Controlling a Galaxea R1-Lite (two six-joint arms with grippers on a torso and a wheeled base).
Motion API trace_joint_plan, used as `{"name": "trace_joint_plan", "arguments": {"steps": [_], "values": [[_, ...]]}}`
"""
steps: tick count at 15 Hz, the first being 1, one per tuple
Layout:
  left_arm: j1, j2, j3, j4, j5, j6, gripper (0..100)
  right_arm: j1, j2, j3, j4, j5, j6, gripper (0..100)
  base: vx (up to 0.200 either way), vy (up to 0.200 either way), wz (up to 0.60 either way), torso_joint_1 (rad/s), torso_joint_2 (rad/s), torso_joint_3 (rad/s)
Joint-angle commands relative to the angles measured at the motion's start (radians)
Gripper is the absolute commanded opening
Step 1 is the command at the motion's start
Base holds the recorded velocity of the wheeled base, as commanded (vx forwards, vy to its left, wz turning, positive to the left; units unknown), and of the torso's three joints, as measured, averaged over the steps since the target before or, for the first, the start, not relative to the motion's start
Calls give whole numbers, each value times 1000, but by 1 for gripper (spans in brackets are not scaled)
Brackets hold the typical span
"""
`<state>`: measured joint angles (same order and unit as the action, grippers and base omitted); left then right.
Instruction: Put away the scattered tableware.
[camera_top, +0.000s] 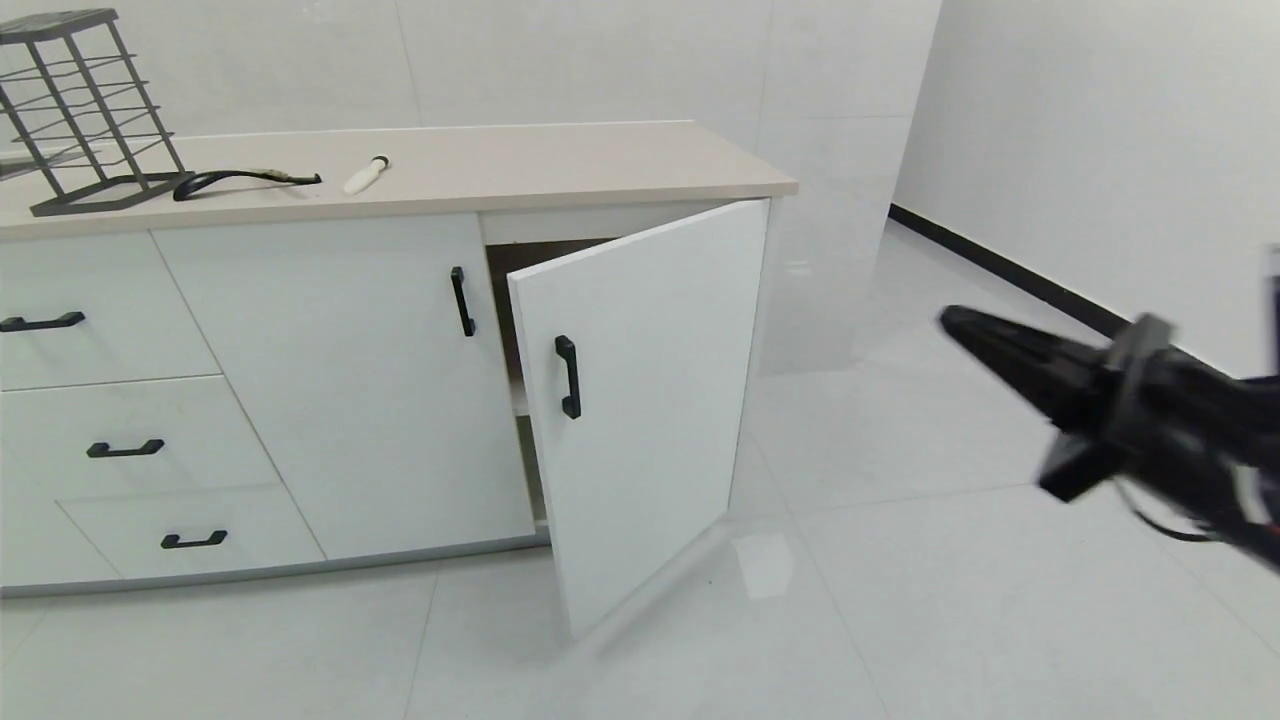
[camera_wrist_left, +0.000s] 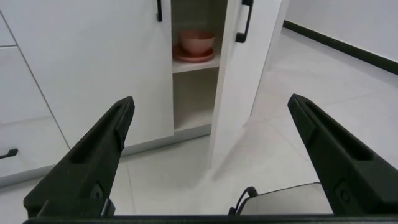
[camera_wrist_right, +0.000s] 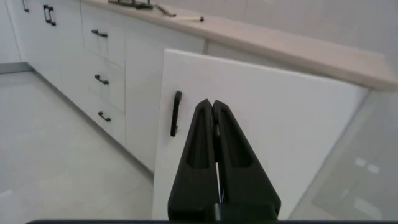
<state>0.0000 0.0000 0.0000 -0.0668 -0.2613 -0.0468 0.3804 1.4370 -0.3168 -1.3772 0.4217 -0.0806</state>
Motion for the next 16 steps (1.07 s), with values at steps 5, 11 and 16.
{"name": "trace_joint_plan", "arguments": {"steps": [5, 11, 16], "values": [[0, 0, 0, -1, 0, 31, 100, -422, -1374, 283, 713, 51, -4, 0, 0, 0, 0, 0, 0, 0], [0, 0, 0, -1, 11, 41, 100, -380, -1437, 317, 1322, -138, -22, 0, 0, 0, 0, 0, 0, 0], [0, 0, 0, -1, 70, 44, 100, -380, -1437, 317, 1327, -190, 9, 0, 200, 200, 0, 1, 0, 1]]}}
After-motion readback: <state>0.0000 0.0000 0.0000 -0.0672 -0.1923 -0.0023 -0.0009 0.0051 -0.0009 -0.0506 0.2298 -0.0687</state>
